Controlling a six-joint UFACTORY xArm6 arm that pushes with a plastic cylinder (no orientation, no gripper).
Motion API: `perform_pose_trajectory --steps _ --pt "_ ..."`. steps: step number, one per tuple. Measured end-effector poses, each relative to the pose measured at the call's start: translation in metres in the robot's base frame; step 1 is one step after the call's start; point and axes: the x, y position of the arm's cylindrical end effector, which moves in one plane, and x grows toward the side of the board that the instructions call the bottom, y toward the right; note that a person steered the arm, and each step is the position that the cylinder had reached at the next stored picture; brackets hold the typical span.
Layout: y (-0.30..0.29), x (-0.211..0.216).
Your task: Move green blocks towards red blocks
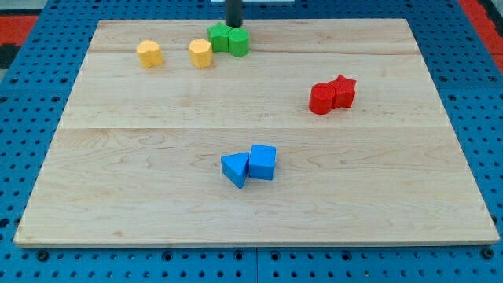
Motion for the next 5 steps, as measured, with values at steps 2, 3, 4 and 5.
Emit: perform_pose_trajectory --steps 2,3,4,5 --pt "-0.022 0.019" --pt "-0.023 0.038" --pt "0.009 0.047" --pt "0.059 0.053"
